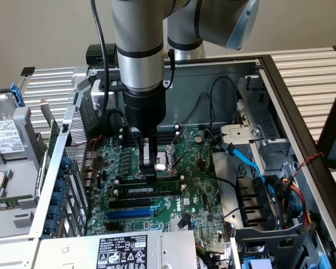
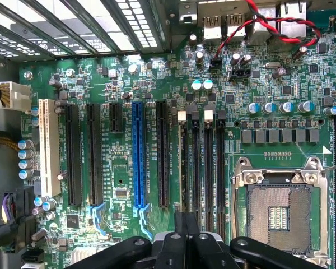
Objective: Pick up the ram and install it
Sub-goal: 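Press down the ram until it locks into place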
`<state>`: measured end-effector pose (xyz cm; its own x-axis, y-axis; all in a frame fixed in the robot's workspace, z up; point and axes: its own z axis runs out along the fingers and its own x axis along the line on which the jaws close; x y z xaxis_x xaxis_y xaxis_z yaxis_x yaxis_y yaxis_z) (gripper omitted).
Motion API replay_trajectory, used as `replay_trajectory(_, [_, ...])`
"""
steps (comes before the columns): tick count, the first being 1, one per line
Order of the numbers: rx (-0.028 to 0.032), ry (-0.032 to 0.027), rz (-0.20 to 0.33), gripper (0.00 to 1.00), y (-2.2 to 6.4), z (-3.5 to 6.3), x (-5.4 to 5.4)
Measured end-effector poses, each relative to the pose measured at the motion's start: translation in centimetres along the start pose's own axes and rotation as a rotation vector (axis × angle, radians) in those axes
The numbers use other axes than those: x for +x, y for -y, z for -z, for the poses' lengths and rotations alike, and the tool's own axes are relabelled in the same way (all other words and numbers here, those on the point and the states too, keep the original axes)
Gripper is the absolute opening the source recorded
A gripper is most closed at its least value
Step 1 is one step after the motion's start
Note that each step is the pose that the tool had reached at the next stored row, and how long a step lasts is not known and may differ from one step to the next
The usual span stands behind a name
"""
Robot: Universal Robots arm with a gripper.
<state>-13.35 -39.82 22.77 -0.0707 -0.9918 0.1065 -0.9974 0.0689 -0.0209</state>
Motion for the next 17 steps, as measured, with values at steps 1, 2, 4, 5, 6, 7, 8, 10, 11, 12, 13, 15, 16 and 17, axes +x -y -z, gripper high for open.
replay_trajectory(1, [0.0000, 0.0000, 0.000, 0.11, -0.01, 0.00, 0.00])
replay_trajectory(2, [0.0000, 0.0001, 0.000, 0.11, -0.01, 0.00, 0.00])
replay_trajectory(4, [0.0000, 0.0000, 0.000, 0.11, -0.01, 0.00, 0.00])
replay_trajectory(5, [0.0000, 0.0000, 0.000, 0.11, -0.01, 0.00, 0.00])
replay_trajectory(6, [0.0000, 0.0000, 0.000, 0.11, -0.01, 0.00, -0.01])
replay_trajectory(7, [0.0000, 0.0000, 0.000, 0.11, -0.01, 0.00, -0.01])
replay_trajectory(8, [-0.0001, -0.0001, 0.000, 0.11, -0.01, 0.00, -0.01])
replay_trajectory(10, [-0.0001, 0.0000, 0.000, 0.11, -0.01, 0.00, -0.02])
replay_trajectory(11, [0.0000, 0.0000, 0.000, 0.11, -0.01, 0.00, -0.02])
replay_trajectory(12, [-0.0001, 0.0000, 0.000, 0.11, -0.01, 0.00, -0.02])
replay_trajectory(13, [-0.0001, -0.0001, 0.000, 0.11, -0.01, 0.00, -0.02])
replay_trajectory(15, [0.0003, 0.0001, 0.000, 0.11, -0.05, 0.00, -0.07])
replay_trajectory(16, [0.0002, 0.0001, 0.000, 0.11, -0.06, 0.00, -0.07])
replay_trajectory(17, [0.0001, 0.0001, 0.000, 0.11, -0.06, 0.01, -0.07])
